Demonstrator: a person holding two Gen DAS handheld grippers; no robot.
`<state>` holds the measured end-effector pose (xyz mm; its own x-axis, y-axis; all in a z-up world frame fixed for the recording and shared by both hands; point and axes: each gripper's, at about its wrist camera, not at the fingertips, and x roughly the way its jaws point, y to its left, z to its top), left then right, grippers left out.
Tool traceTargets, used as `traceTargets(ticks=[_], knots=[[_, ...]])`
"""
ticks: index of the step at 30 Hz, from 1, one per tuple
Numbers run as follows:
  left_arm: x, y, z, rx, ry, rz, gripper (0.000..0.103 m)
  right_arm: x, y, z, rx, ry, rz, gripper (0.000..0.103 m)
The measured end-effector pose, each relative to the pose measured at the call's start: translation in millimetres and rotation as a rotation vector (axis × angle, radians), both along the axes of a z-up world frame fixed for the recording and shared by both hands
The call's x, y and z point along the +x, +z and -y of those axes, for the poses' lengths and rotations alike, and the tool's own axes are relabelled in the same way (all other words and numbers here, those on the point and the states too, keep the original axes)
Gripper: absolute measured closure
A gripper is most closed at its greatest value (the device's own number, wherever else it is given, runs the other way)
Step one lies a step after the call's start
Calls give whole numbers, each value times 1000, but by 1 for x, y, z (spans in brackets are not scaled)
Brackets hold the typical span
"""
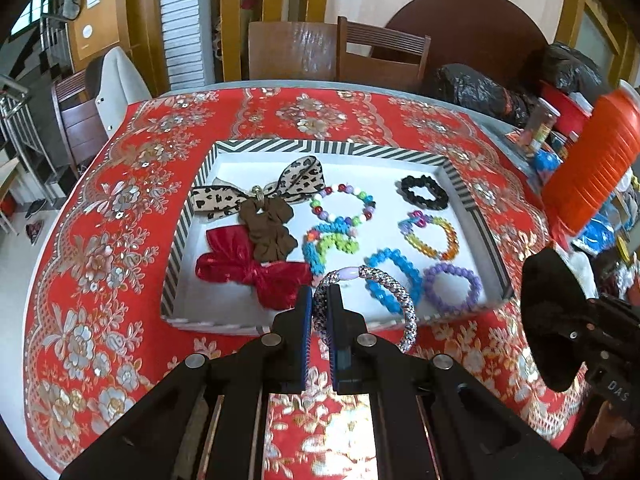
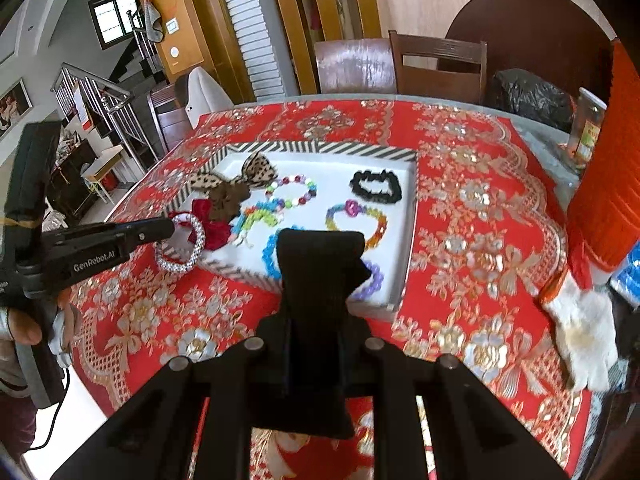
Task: Organize jewelry
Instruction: 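Grasp the silver bracelet with the left tool and carry it into the tray, then release the silver bracelet with the left tool while the right tool drops the black scrunchie in the tray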
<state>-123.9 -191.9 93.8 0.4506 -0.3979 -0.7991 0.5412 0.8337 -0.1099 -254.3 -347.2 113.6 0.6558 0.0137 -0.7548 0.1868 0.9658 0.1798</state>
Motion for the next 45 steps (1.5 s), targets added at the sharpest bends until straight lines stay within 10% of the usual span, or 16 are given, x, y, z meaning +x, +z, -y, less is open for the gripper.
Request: traceTargets(ticks=[45], knots=[[51, -51, 40, 32, 17, -73, 95, 238, -90, 68, 156, -63, -157, 78]])
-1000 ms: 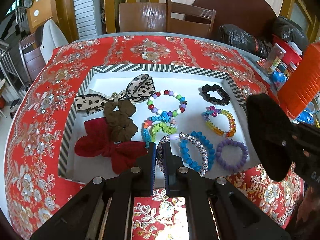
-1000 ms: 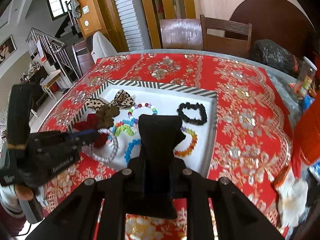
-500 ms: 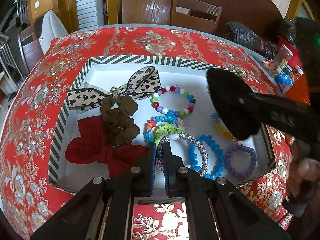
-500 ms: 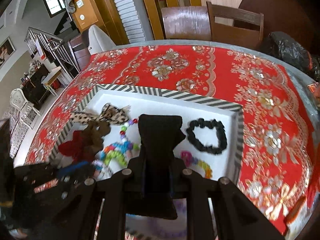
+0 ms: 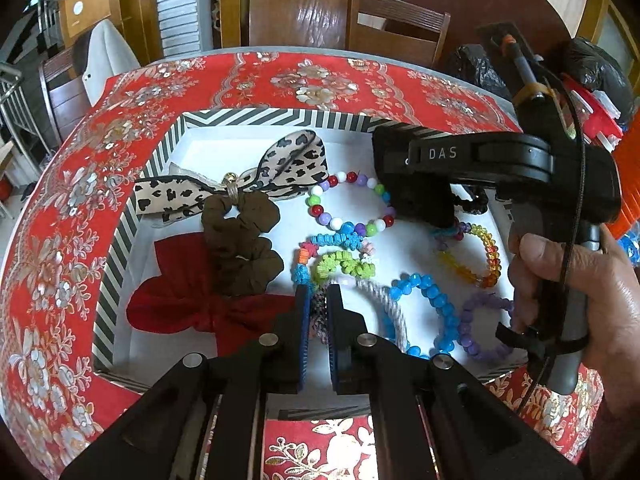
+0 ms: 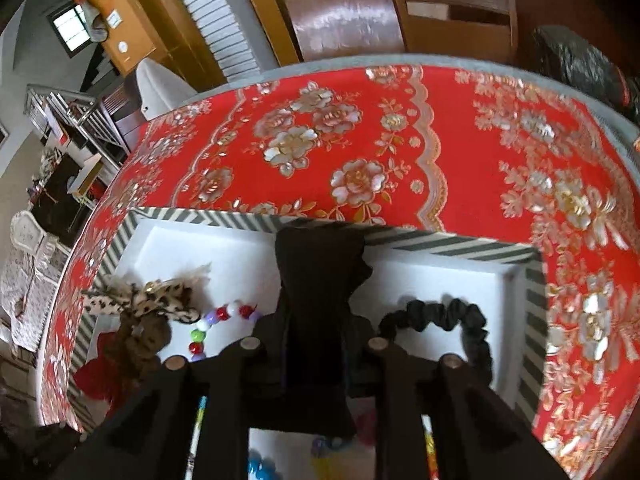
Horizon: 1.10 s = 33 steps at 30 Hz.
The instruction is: Organize jewelry
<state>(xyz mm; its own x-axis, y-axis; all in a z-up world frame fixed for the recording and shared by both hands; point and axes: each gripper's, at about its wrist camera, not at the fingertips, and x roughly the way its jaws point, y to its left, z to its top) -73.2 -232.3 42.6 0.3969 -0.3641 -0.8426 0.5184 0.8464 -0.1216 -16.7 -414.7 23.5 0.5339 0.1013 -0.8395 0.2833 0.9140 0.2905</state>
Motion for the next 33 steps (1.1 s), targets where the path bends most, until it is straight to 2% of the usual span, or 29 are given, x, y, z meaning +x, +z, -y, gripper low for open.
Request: traceTargets(ticks=[2, 4, 6, 7, 11, 13, 19, 25, 33], knots=[[-1, 1, 0, 4, -3, 12, 92, -4, 3, 1, 11, -5, 18, 74], [-2, 1, 0, 3, -4, 21, 86, -14, 10, 0, 11, 4, 39, 69], [-4, 3, 0, 2, -2, 24, 76, -26, 18, -2, 14, 16, 55, 67], [-5, 4, -1, -4, -2, 27, 75, -35, 24, -3, 10, 25, 64, 65], [-10, 7, -1, -1, 1, 40, 75, -66, 40, -11, -38, 32, 93, 55], [-13, 9, -4, -4, 12, 44, 75, -83, 46, -14, -64, 15, 109, 54], [-23, 20, -13, -20, 37, 77, 75, -129, 60, -22, -120, -38, 149, 52], [-37, 31, -21, -2, 50, 121, 75, -164, 67, -33, -154, -77, 173, 49], [-61, 51, -34, -8, 70, 203, 75, -194, 77, -59, -206, -59, 197, 48]])
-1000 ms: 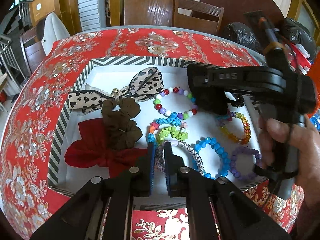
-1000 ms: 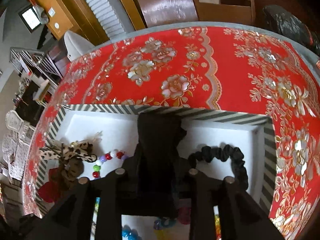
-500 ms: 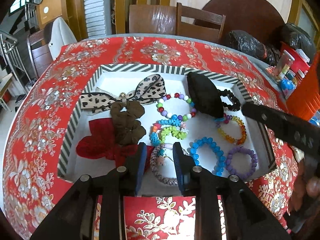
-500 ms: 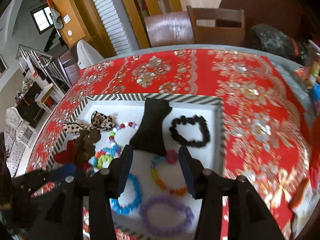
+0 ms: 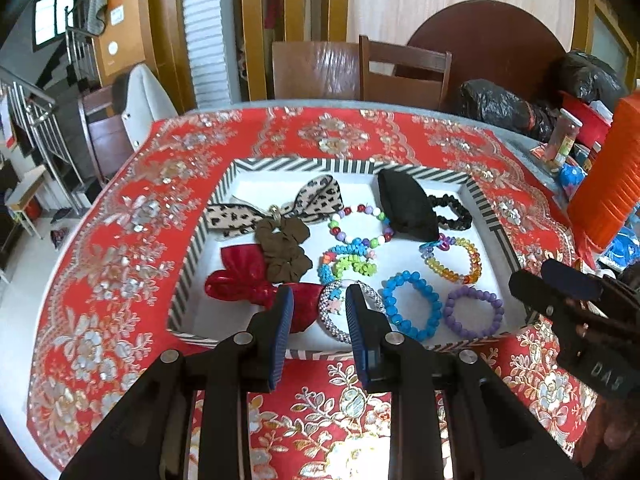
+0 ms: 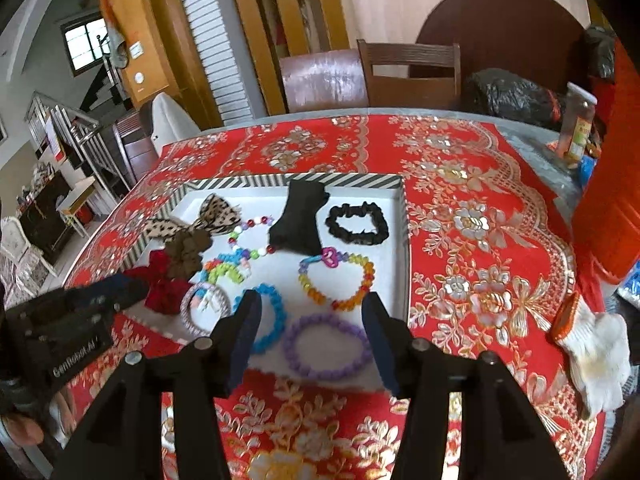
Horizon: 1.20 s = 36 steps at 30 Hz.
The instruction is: Organize jewelry
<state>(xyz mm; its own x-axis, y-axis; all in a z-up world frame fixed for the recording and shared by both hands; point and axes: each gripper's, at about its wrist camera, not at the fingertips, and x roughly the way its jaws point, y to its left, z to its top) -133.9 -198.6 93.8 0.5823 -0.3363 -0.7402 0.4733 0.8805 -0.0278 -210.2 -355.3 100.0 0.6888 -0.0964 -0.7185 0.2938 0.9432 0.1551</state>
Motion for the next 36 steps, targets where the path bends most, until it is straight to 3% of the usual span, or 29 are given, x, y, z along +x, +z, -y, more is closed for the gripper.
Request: traceTargets(ticks=[14, 20, 36], knots=[[-29, 27, -13, -3, 32, 102, 75, -23, 21, -31, -40, 21, 49, 41], [-32, 29, -14, 0, 39, 116, 75, -30, 24, -32, -40, 0, 59, 34], [-37, 32, -14, 6, 38, 121, 75, -30, 18, -32, -39, -10, 36, 34]])
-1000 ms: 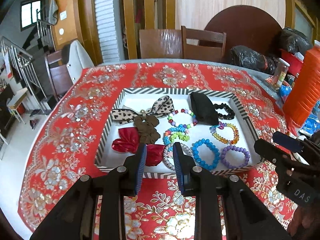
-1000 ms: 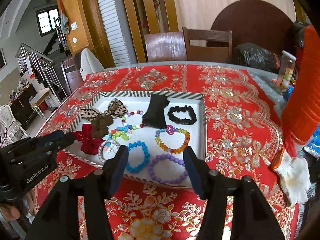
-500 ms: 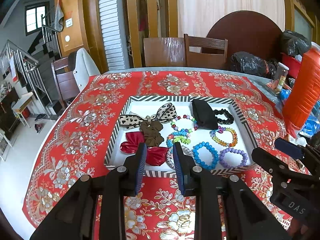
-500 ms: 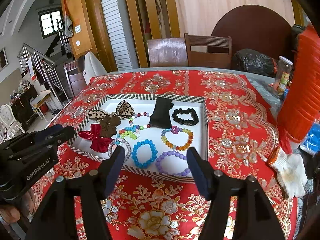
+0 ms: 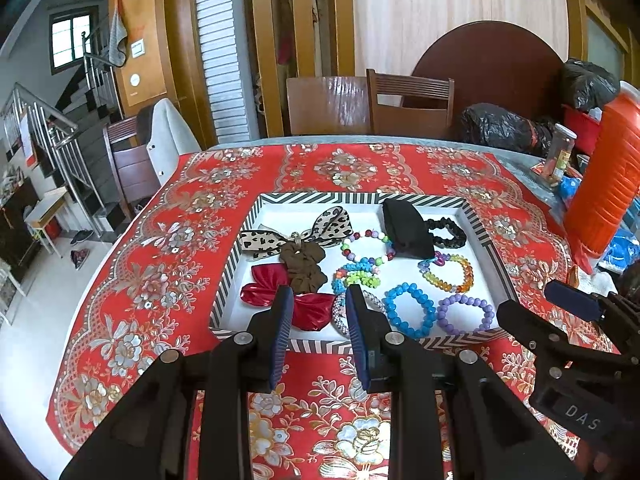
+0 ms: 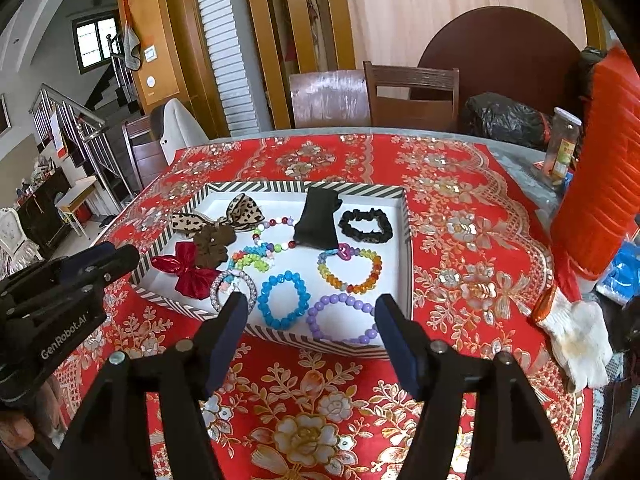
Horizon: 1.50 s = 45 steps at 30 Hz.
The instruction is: Organize jewelry
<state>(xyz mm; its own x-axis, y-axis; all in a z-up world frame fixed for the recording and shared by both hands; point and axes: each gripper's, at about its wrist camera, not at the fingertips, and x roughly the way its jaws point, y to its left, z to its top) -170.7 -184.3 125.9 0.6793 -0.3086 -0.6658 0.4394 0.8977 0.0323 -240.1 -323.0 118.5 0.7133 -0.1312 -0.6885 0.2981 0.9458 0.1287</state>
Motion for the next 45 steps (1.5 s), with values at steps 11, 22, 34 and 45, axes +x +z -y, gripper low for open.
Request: traceTargets(ticks=[11, 22, 34, 45], knots=[[1, -2, 0, 7, 1, -10, 75, 0, -4, -1, 5, 8, -13, 34], [3, -4, 0, 9, 4, -16, 75, 1, -6, -3, 3, 14, -22, 34], [2, -9, -1, 10, 6, -16, 75, 2, -8, -5, 13, 17, -22, 34], [3, -11, -4, 10, 13, -25, 75, 2, -9, -4, 15, 24, -29, 34]])
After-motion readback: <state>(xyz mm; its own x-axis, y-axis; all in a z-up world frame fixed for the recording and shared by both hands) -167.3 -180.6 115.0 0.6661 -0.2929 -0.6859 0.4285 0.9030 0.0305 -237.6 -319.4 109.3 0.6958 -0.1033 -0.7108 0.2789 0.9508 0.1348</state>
